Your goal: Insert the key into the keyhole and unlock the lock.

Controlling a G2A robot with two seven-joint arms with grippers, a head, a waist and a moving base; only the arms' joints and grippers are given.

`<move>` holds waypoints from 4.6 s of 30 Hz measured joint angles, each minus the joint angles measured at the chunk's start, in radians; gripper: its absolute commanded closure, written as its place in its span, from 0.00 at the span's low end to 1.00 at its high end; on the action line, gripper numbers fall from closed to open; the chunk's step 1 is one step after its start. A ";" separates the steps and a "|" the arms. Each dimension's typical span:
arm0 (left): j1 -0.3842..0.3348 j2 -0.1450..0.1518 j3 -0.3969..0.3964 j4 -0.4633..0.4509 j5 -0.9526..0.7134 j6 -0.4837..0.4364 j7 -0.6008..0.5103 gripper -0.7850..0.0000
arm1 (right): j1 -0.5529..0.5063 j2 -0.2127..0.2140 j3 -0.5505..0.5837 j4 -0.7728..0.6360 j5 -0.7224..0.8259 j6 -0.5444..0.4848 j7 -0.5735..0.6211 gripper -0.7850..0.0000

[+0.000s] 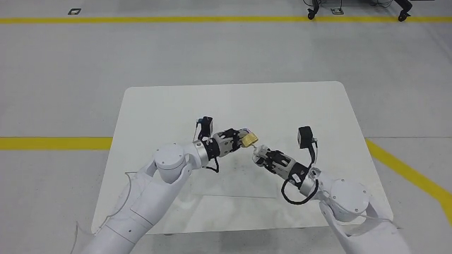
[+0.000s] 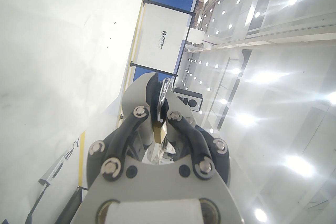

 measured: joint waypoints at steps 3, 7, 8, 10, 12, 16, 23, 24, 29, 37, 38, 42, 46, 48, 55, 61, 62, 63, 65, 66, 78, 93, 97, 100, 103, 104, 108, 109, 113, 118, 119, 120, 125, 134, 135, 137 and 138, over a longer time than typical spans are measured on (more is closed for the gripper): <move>0.002 -0.001 -0.003 0.001 0.002 0.002 -0.003 1.00 | 0.005 -0.002 -0.001 0.008 0.002 0.001 0.002 1.00; 0.004 -0.002 -0.007 0.001 0.008 0.008 -0.005 1.00 | 0.008 -0.004 -0.001 0.011 0.002 0.003 0.003 1.00; 0.004 -0.002 -0.008 0.000 0.009 0.009 -0.006 1.00 | 0.008 -0.004 -0.001 0.012 0.002 0.003 0.003 1.00; 0.005 -0.003 -0.010 0.000 0.011 0.011 -0.007 1.00 | 0.009 -0.005 0.000 0.013 0.002 0.005 0.003 1.00; 0.005 -0.004 -0.011 0.000 0.012 0.012 -0.007 1.00 | 0.010 -0.006 0.000 0.014 -0.001 0.005 0.003 1.00; 0.006 -0.006 -0.014 0.001 0.013 0.012 -0.006 1.00 | 0.012 -0.008 0.003 0.018 -0.003 0.006 0.000 1.00; 0.004 -0.009 -0.017 0.004 0.017 0.022 -0.009 1.00 | 0.016 -0.012 0.003 0.025 -0.001 0.012 -0.007 1.00; 0.003 -0.009 -0.018 0.004 0.017 0.023 -0.009 1.00 | 0.016 -0.012 0.003 0.025 0.000 0.012 -0.008 1.00; 0.002 -0.011 -0.021 0.006 0.021 0.033 -0.007 1.00 | 0.017 -0.015 0.001 0.030 0.004 0.009 -0.011 1.00; 0.004 -0.014 -0.027 0.010 0.020 0.035 -0.005 1.00 | 0.015 -0.019 0.014 0.036 0.011 0.002 -0.026 1.00; 0.004 -0.015 -0.028 0.010 0.021 0.036 -0.006 1.00 | 0.014 -0.020 0.014 0.036 0.010 0.003 -0.027 1.00; 0.004 -0.016 -0.029 0.010 0.026 0.036 -0.008 1.00 | 0.013 -0.022 0.009 0.035 0.004 0.008 -0.028 1.00; 0.007 -0.017 -0.031 0.009 0.026 0.038 -0.008 1.00 | 0.017 -0.024 0.002 0.032 -0.003 0.014 -0.028 1.00; 0.008 -0.018 -0.031 0.007 0.029 0.041 -0.009 1.00 | 0.018 -0.025 0.000 0.030 -0.007 0.017 -0.029 1.00; 0.012 -0.019 -0.033 0.003 0.036 0.049 -0.011 1.00 | 0.019 -0.029 0.000 0.028 -0.011 0.018 -0.036 1.00; 0.017 -0.021 -0.040 -0.002 0.026 0.050 -0.011 1.00 | 0.014 -0.031 0.009 0.027 -0.009 0.017 -0.042 1.00; 0.018 -0.021 -0.040 -0.002 0.025 0.050 -0.010 1.00 | 0.013 -0.031 0.010 0.026 -0.009 0.016 -0.042 1.00; 0.018 -0.022 -0.041 -0.002 0.024 0.049 -0.010 1.00 | 0.011 -0.031 0.011 0.025 -0.009 0.016 -0.041 1.00; 0.018 -0.022 -0.041 -0.002 0.024 0.049 -0.010 1.00 | 0.008 -0.032 0.012 0.023 -0.007 0.014 -0.039 1.00; 0.018 -0.022 -0.041 -0.002 0.024 0.049 -0.010 1.00 | 0.007 -0.032 0.013 0.022 -0.007 0.012 -0.038 1.00; 0.027 -0.021 -0.041 -0.011 0.026 0.049 0.000 1.00 | 0.000 -0.033 0.015 0.019 -0.011 0.006 -0.038 1.00; 0.040 -0.027 -0.030 -0.057 0.063 0.076 0.036 1.00 | 0.000 -0.041 0.007 0.035 -0.049 0.025 -0.077 1.00; 0.038 -0.029 -0.029 -0.052 0.063 0.076 0.036 1.00 | -0.005 -0.042 0.012 0.033 -0.048 0.022 -0.083 1.00; 0.038 -0.030 -0.032 -0.049 0.062 0.073 0.036 1.00 | -0.007 -0.043 0.014 0.030 -0.048 0.020 -0.084 0.87; 0.038 -0.031 -0.036 -0.047 0.059 0.070 0.033 1.00 | -0.009 -0.044 0.017 0.027 -0.048 0.016 -0.083 0.79; 0.039 -0.031 -0.037 -0.047 0.059 0.070 0.033 1.00 | -0.010 -0.045 0.017 0.027 -0.048 0.015 -0.082 0.81; 0.040 -0.032 -0.038 -0.046 0.059 0.069 0.030 1.00 | -0.011 -0.046 0.019 0.026 -0.049 0.016 -0.078 0.88; 0.040 -0.032 -0.038 -0.046 0.060 0.070 0.028 1.00 | -0.011 -0.046 0.019 0.025 -0.050 0.017 -0.077 0.93; 0.040 -0.033 -0.039 -0.045 0.058 0.071 0.027 1.00 | -0.012 -0.048 0.021 0.023 -0.049 0.019 -0.075 1.00; 0.040 -0.034 -0.045 -0.042 0.062 0.069 0.028 1.00 | -0.015 -0.049 0.024 0.020 -0.054 0.022 -0.071 1.00; 0.040 -0.034 -0.047 -0.042 0.065 0.067 0.029 1.00 | -0.016 -0.049 0.025 0.019 -0.055 0.023 -0.071 1.00; 0.040 -0.033 -0.049 -0.042 0.068 0.065 0.032 1.00 | -0.016 -0.050 0.025 0.018 -0.056 0.023 -0.071 1.00; 0.047 -0.032 -0.057 -0.050 0.081 0.061 0.038 1.00 | -0.019 -0.051 0.027 0.014 -0.057 0.022 -0.068 1.00; 0.049 -0.035 -0.051 -0.051 0.089 0.066 0.034 1.00 | -0.019 -0.055 0.022 0.005 -0.048 0.025 -0.063 1.00; 0.048 -0.035 -0.052 -0.051 0.089 0.065 0.034 1.00 | -0.018 -0.056 0.022 0.006 -0.048 0.026 -0.062 1.00; 0.048 -0.036 -0.053 -0.052 0.090 0.066 0.034 1.00 | -0.018 -0.056 0.020 0.006 -0.049 0.030 -0.059 1.00; 0.047 -0.036 -0.053 -0.052 0.089 0.066 0.033 1.00 | -0.019 -0.057 0.019 0.005 -0.049 0.031 -0.059 1.00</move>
